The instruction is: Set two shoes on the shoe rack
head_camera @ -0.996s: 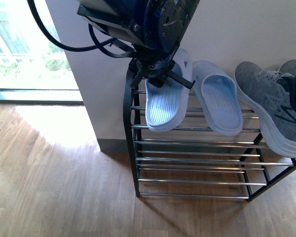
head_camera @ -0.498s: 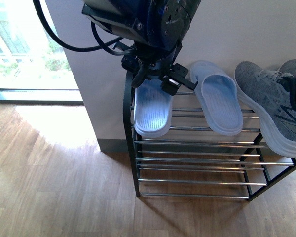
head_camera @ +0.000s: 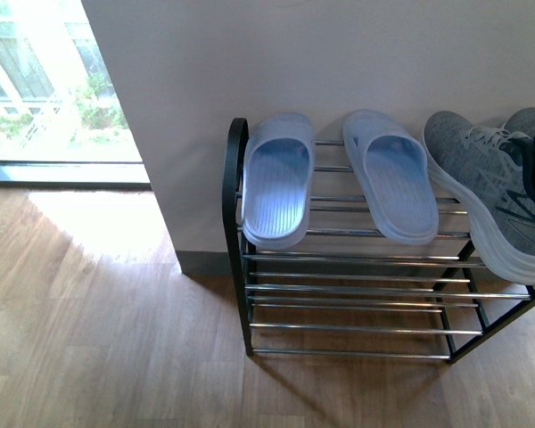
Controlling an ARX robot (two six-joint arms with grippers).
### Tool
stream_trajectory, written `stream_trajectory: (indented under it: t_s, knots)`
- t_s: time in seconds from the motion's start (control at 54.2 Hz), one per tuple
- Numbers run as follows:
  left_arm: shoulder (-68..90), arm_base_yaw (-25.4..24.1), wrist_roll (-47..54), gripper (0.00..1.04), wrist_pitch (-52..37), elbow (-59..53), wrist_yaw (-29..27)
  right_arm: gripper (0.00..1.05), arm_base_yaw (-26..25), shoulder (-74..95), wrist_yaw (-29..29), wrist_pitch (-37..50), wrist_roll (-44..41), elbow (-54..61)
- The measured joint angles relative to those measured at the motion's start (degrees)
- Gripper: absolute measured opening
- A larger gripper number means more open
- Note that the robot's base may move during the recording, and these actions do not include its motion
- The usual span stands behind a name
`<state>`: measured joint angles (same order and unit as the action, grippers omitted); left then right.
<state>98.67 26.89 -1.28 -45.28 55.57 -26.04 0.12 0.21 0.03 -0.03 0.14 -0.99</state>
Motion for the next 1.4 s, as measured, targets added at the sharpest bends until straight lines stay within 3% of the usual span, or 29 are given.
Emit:
stream_trajectory:
  t_s: [0.148,0.221,0.369,0.72,1.052,1.144,1.236,1.292,1.402]
  knots:
    - [-5.51,-4.17,0.22,0.38,-6.47,-13.70,3.21,0.96,0.00,0.00,-0.07,0.00,0.00,0.00]
    - [-10.56,-6.58,0.42,0.22,-8.46,-21.59,5.95,0.96,0.00,0.00,-0.04,0.00,0.00,0.00]
    - [-16.68,-9.38,0.50,0.01,-10.01,-28.87,9.31,0.96,0.00,0.00,-0.02,0.00,0.00,0.00]
    - [-30.45,-16.37,0.79,0.01,-9.53,-42.42,15.98,0.96,0.00,0.00,-0.02,0.00,0.00,0.00]
    - [-41.77,-20.28,0.81,0.01,-4.24,-48.85,19.78,0.96,0.00,0.00,-0.04,0.00,0.00,0.00]
    - [-42.86,-21.35,0.81,0.01,-6.60,-51.63,20.59,0.96,0.00,0.00,-0.04,0.00,0.00,0.00]
    - [-44.94,-22.51,0.81,0.01,-4.83,-52.87,21.84,0.96,0.00,0.02,-0.04,0.00,0.00,0.00]
    - [-47.34,-24.72,0.87,0.01,-2.69,-53.42,25.40,0.96,0.00,0.02,-0.04,0.00,0.00,0.00]
    - [-51.80,-26.53,0.85,0.01,0.70,-53.88,25.57,0.96,0.00,0.00,-0.04,0.00,0.00,0.00]
